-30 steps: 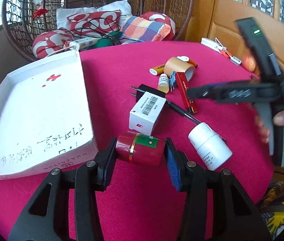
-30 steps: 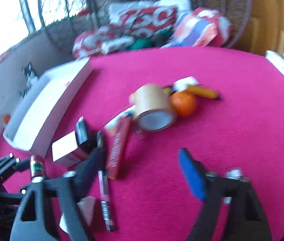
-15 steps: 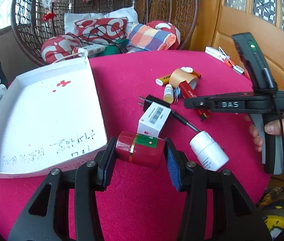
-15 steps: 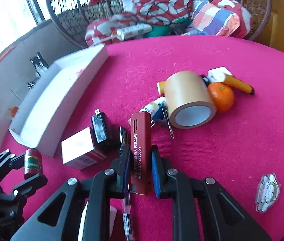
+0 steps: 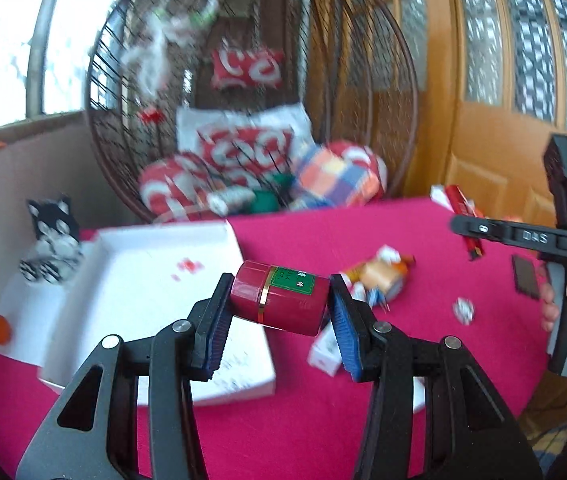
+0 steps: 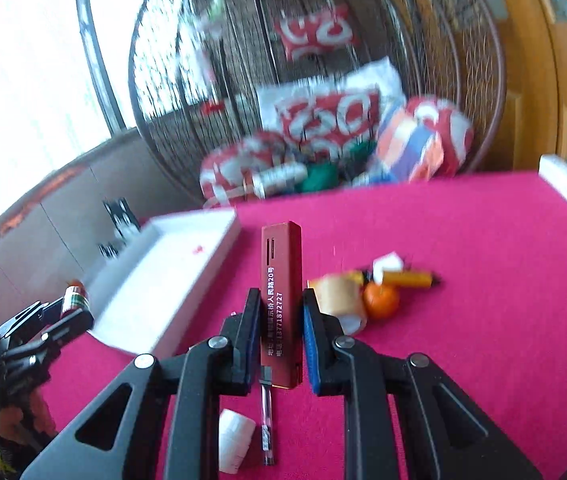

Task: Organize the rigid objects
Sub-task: 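Carry the red tin and red stick over the white tray with both tools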

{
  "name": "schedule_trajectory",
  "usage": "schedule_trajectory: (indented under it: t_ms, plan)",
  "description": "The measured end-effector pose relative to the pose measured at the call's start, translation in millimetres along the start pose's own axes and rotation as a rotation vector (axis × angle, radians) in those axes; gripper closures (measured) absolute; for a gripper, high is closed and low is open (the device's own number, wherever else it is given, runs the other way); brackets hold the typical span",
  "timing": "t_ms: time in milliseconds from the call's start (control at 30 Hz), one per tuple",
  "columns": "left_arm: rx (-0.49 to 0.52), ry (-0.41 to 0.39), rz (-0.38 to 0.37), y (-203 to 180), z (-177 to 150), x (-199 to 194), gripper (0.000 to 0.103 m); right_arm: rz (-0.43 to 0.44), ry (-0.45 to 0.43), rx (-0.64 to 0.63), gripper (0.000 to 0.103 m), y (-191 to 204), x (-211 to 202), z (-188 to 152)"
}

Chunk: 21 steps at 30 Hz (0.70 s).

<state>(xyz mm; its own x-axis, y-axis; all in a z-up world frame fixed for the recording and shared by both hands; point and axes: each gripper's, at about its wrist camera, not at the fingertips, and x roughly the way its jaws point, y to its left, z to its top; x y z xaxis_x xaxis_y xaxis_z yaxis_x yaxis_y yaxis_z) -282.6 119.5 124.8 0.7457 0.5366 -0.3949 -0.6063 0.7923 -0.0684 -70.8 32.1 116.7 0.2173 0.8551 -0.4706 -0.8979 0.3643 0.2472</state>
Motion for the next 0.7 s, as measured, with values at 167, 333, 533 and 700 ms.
schedule_trajectory:
  t_ms: [167,333,533,700]
  plan:
    - [-0.03,-0.085,0.058,18,17,-29,0.057,0.012,-0.108,-0.04,0.085,11,-30,20]
    - [-0.062,-0.121,0.094,34,22,-44,0.057,0.03,-0.141,-0.063,0.085,20,-39,33]
    - [-0.092,-0.131,0.131,54,18,-51,0.057,0.063,-0.141,-0.088,0.085,34,-36,44]
    - [-0.135,-0.122,0.158,76,13,-53,0.057,0.091,-0.136,-0.144,0.085,59,-27,54]
